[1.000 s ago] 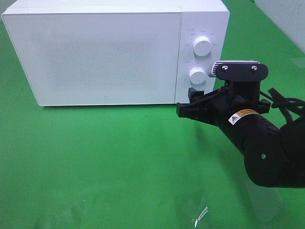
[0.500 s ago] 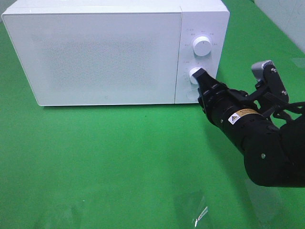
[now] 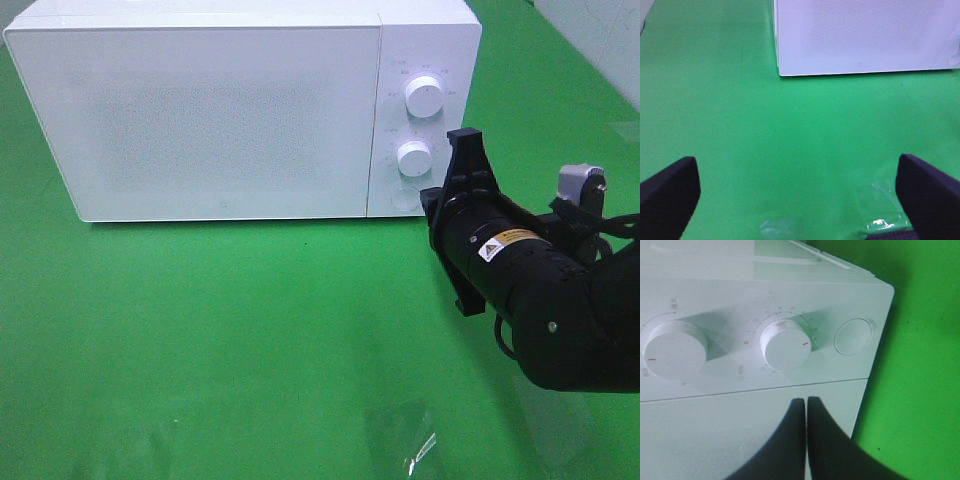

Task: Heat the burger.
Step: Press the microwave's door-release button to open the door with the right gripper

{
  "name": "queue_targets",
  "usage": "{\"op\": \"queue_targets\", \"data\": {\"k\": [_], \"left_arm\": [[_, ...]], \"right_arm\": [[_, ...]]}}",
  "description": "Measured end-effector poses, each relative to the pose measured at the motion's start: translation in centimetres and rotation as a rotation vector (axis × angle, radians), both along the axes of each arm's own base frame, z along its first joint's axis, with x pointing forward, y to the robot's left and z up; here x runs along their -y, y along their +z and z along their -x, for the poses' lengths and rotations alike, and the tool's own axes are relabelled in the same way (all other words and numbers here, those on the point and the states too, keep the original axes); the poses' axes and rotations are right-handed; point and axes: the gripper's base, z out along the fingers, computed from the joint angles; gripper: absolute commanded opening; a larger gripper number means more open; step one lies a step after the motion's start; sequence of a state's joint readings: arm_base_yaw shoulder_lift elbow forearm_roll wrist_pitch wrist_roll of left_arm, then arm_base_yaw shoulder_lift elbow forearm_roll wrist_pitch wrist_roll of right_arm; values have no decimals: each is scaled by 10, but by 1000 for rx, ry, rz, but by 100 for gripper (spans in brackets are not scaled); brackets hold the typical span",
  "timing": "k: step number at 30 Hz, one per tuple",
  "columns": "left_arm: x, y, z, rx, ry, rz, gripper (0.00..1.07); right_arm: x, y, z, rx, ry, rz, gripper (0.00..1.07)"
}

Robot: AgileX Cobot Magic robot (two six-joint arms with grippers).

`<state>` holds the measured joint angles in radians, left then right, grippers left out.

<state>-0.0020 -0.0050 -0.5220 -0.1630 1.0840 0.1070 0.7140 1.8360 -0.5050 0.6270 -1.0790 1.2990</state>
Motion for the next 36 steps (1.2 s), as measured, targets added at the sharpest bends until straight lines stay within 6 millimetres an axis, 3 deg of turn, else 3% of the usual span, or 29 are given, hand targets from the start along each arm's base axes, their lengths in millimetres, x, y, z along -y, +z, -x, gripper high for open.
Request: {"op": "queue_targets", "data": {"k": [11,15,26,36], "left_arm": [[0,0,0,0,0,0,98],[0,0,0,0,0,0,98],[0,0,0,0,0,0,98],[0,0,0,0,0,0,98]], "right_arm": [[-6,-25,-5,-104,-22,-75,0],[-15,-34,-17,-120,-17,-88,0],[-11,-41,-53,-146,-31,-99,0],[-8,-46,-70,-139,-63,-110,0]]}}
